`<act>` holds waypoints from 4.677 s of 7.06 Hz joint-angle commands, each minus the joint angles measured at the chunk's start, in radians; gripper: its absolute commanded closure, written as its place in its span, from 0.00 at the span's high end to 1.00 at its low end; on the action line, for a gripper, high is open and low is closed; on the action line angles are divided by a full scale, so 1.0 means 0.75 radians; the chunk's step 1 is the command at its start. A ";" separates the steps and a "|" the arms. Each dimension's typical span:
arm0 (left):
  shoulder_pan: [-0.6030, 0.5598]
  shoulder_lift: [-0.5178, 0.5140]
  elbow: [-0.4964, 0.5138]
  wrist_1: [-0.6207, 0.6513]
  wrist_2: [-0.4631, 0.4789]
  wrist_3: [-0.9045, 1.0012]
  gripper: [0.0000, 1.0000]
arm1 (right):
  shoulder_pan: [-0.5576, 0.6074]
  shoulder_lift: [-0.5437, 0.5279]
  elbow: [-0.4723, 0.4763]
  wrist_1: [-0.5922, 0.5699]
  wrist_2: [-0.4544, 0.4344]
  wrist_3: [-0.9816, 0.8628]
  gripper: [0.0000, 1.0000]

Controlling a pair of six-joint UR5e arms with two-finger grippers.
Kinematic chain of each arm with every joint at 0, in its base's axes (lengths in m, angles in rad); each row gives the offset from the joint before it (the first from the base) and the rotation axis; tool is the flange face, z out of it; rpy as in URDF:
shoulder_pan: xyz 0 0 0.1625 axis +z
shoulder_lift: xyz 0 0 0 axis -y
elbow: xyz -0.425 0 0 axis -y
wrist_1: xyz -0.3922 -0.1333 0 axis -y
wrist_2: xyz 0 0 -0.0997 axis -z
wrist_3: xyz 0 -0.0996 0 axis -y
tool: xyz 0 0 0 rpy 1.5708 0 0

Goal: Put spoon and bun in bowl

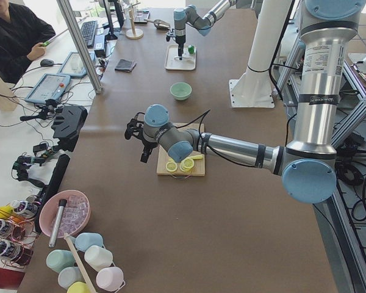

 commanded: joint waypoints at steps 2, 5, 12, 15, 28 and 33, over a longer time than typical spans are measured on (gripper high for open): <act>0.000 -0.002 0.003 0.000 -0.002 0.002 0.98 | -0.003 0.004 -0.004 -0.001 -0.003 0.001 0.77; 0.000 -0.002 0.003 -0.002 -0.002 0.006 0.98 | -0.003 0.008 -0.012 -0.001 -0.003 0.001 0.53; 0.008 -0.029 0.029 0.000 -0.002 -0.004 0.98 | 0.032 0.099 0.084 -0.019 0.046 0.054 0.00; 0.181 -0.031 0.009 -0.014 0.002 -0.073 0.98 | -0.007 0.251 0.072 -0.021 0.047 0.214 0.00; 0.614 0.053 -0.046 -0.239 0.303 -0.325 0.00 | -0.113 0.590 -0.071 -0.089 -0.039 0.265 0.00; 0.377 -0.163 -0.163 0.023 0.041 -0.407 0.00 | -0.264 0.744 -0.165 -0.083 -0.237 0.353 0.00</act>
